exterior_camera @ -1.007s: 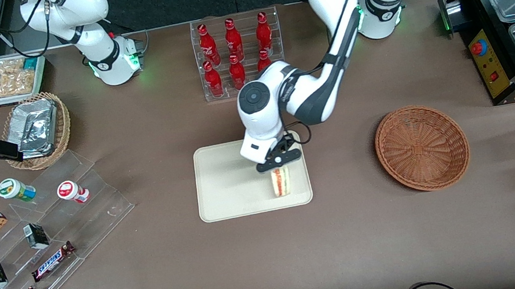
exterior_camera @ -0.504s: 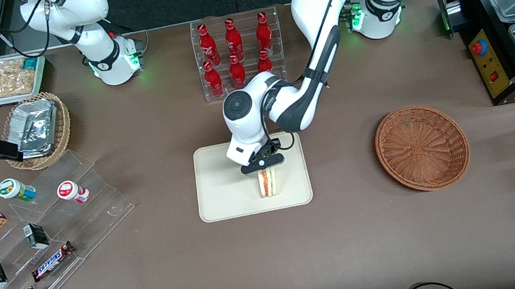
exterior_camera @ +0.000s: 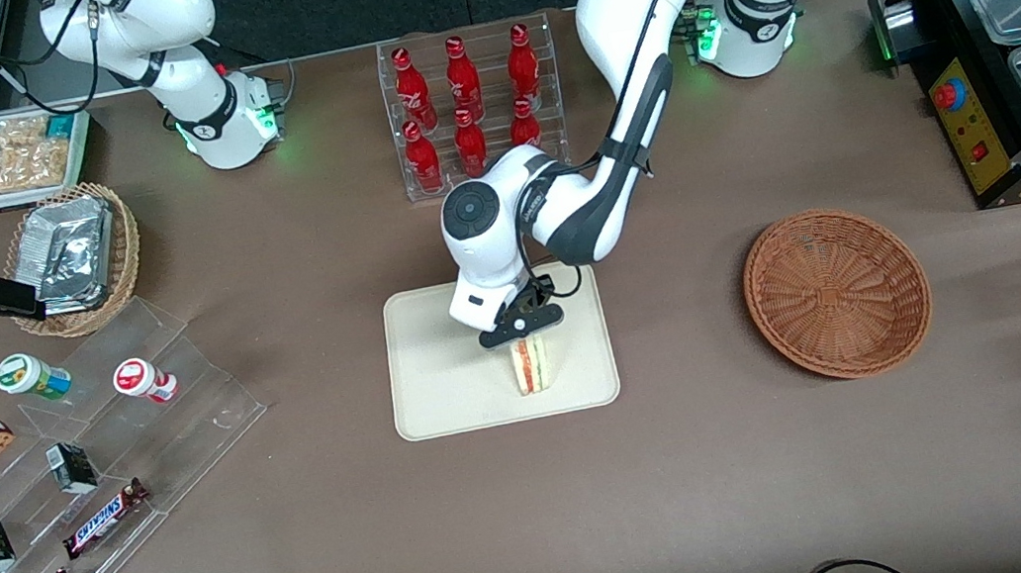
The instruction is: Place sandwich from basket to tray
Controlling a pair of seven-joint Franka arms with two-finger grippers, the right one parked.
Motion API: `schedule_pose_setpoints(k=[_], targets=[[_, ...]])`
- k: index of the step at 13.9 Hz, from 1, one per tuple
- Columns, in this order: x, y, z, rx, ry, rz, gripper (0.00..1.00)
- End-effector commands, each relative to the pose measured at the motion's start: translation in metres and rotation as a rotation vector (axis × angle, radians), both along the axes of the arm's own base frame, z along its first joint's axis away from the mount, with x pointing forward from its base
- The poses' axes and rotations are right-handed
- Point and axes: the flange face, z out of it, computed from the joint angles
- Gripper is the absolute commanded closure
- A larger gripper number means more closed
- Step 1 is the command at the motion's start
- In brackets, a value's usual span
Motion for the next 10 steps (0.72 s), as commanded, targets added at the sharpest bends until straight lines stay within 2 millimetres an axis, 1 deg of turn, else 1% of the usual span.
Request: schedule_pose_setpoints(k=[1, 2, 3, 4, 6, 8, 9, 10], targets=[[0.004, -0.005, 0.015, -0.009, -0.021, 0.021, 0.00], [0.008, -0.002, 0.035, -0.017, -0.028, 0.029, 0.00], [0.009, 0.002, 0.051, -0.010, -0.023, 0.037, 0.00], [0.012, 0.009, 0.074, -0.007, -0.022, 0.051, 0.00], [0.028, 0.038, 0.122, -0.006, -0.014, 0.101, 0.00], [0.039, 0.064, 0.169, -0.042, -0.003, 0.152, 0.00], [0.047, 0.083, 0.188, -0.047, 0.005, 0.182, 0.00], [0.049, 0.102, 0.210, -0.037, 0.019, 0.199, 0.00]])
